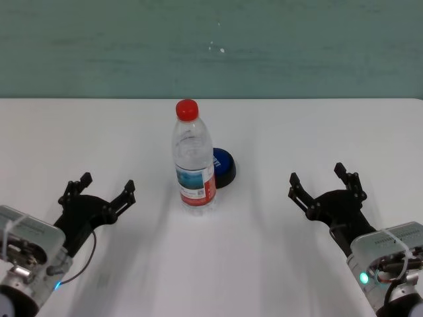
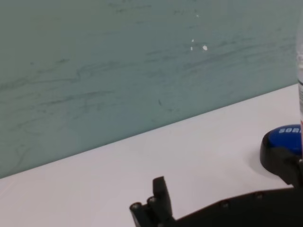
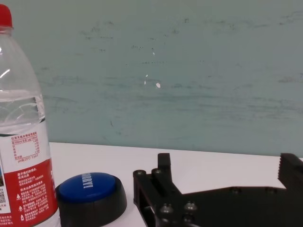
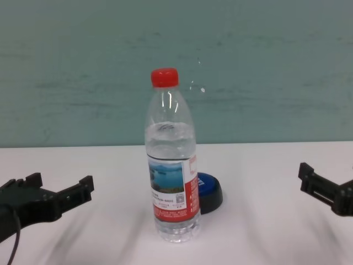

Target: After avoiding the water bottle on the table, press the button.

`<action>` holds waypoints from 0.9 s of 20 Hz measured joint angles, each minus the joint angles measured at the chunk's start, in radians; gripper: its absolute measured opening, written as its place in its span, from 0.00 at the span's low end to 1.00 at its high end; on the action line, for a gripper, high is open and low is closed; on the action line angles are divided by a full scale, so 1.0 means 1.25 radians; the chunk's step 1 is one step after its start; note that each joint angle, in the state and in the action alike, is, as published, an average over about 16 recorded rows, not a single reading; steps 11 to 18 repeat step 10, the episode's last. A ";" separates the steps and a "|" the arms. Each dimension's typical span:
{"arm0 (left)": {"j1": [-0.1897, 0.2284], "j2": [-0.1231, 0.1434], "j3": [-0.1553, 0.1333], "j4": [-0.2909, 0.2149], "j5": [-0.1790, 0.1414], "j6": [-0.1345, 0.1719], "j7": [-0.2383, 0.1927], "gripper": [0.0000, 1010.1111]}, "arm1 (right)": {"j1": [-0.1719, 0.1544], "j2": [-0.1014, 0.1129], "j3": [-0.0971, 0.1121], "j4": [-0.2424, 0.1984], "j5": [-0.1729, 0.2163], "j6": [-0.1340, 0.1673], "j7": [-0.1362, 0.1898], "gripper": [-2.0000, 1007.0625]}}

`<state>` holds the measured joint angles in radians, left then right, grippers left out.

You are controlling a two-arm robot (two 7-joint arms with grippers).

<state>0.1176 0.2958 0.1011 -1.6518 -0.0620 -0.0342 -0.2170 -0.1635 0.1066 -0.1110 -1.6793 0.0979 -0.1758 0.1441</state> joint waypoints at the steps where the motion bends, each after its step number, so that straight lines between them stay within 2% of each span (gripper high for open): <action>1: 0.000 0.000 0.000 0.000 0.000 0.000 0.000 0.99 | 0.000 0.000 0.000 0.000 0.000 0.000 0.000 1.00; 18: 0.000 0.000 0.000 0.000 0.000 0.000 0.000 0.99 | 0.000 0.000 0.000 0.000 0.000 0.000 0.000 1.00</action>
